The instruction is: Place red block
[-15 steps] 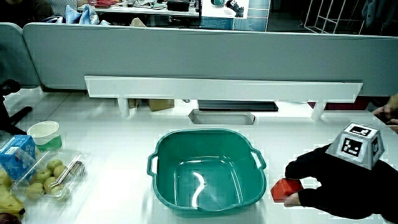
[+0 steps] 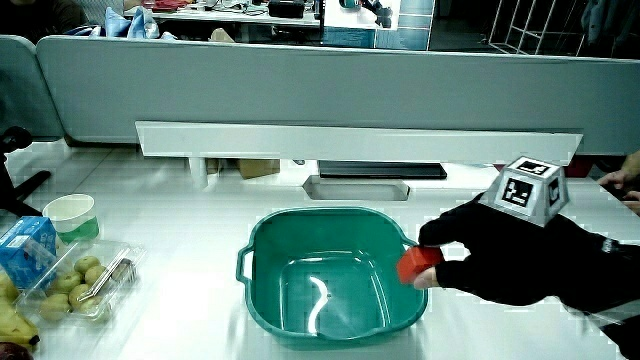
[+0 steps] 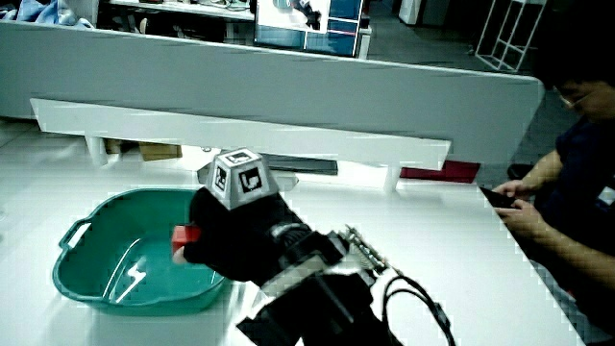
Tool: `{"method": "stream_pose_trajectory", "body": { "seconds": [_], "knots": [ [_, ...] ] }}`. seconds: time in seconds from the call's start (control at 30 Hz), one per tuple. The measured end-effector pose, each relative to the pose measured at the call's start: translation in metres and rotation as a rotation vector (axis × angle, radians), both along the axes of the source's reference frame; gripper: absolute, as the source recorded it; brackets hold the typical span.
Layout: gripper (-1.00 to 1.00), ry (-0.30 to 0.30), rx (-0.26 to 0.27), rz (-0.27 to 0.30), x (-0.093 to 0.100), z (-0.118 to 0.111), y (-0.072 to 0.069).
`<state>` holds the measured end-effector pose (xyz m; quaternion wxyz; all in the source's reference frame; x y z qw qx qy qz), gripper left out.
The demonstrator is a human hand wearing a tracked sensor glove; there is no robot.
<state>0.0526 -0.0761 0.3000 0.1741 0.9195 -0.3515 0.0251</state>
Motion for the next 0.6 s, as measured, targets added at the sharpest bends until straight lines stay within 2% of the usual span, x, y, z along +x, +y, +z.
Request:
{"method": "stream_pose_trajectory", "body": {
  "seconds": [0.07,0.1,0.13,0.17,0.2,0.23,0.27,0.3,0.33,0.37,0.4,0.47,0.5,0.53,0.57,0.6],
  "knots": [
    [0.00,-0.018,0.004,0.017,-0.007,-0.005,-0.002],
    [0.00,-0.016,0.038,0.013,-0.010,-0.004,-0.004],
    [0.00,-0.019,-0.019,-0.019,-0.013,-0.003,-0.006],
    [0.00,-0.023,-0.022,0.004,-0.015,-0.002,-0.008],
    [0.00,-0.024,-0.028,-0.007,-0.017,0.000,-0.010],
    [0.00,-0.030,-0.007,-0.002,-0.019,-0.001,-0.012],
    [0.00,-0.026,-0.031,0.001,-0.021,0.002,-0.015],
    [0.00,-0.030,-0.072,-0.019,-0.023,0.003,-0.017],
    [0.00,-0.033,-0.031,0.006,-0.025,0.005,-0.020],
    [0.00,-0.024,-0.038,0.023,-0.026,0.008,-0.022],
    [0.00,-0.028,-0.066,0.010,-0.029,0.009,-0.024],
    [0.00,-0.005,-0.058,0.060,-0.034,0.019,-0.029],
    [0.00,0.004,-0.115,0.017,-0.038,0.022,-0.031],
    [0.00,0.004,-0.082,0.054,-0.041,0.026,-0.033],
    [0.00,-0.013,-0.103,0.046,-0.044,0.027,-0.034],
    [0.00,0.018,-0.122,0.007,-0.048,0.028,-0.034]
  ]
}}
